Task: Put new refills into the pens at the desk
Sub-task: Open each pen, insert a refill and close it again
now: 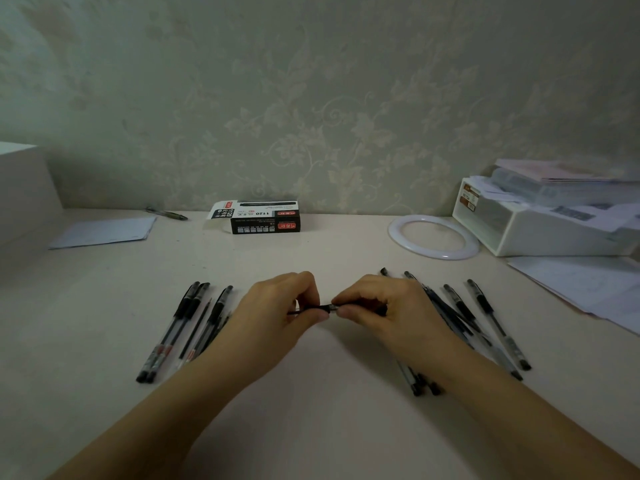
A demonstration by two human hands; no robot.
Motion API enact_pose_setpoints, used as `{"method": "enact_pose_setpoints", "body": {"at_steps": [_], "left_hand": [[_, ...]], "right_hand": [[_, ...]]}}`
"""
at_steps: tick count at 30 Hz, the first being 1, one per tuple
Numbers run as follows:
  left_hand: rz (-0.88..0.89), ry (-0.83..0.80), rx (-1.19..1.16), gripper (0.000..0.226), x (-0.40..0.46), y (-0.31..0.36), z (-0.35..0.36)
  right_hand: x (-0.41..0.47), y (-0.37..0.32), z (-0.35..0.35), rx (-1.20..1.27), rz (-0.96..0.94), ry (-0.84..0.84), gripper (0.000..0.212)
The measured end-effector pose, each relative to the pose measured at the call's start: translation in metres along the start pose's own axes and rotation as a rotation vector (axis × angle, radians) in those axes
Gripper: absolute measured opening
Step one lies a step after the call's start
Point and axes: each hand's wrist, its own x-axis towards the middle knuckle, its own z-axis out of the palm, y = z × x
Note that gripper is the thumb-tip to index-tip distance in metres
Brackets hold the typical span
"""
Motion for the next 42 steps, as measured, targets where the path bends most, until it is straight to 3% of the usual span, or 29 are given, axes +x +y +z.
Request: {"method": "enact_pose_setpoints", "body": {"at_steps": [16,20,23,27,33,42], "left_hand": [[0.023,0.037,-0.018,0.015,0.002,0.001,0.001],[0.01,0.069,0.006,0.015,0.001,0.003,0.002],[-0.108,0.201,0.08,0.008,0.003,-0.005,-0.009],[-0.409,0.359,0.298,0.009,0.004,-0.034,-0.031],[-0.668,0.133,0.417,0.017,-0.005,-0.063,-0.035],[-0.753,-0.01,0.467,0.015,-0.007,-0.064,-0.036]], "right_hand": [[0.001,0.001,-0.001,0.001,-0.025,0.028,0.011],[0.002,0.002,-0.001,-0.039,-0.018,0.075,0.023],[0.0,0.007,-0.005,-0.239,0.082,0.128,0.022],[-0.004,0.01,-0.01,-0.495,0.247,0.093,0.027],[-0.005,0.003,-0.007,-0.558,0.354,-0.02,0.033],[-0.006,-0.001,-0.002,-0.571,0.357,-0.035,0.026]]}}
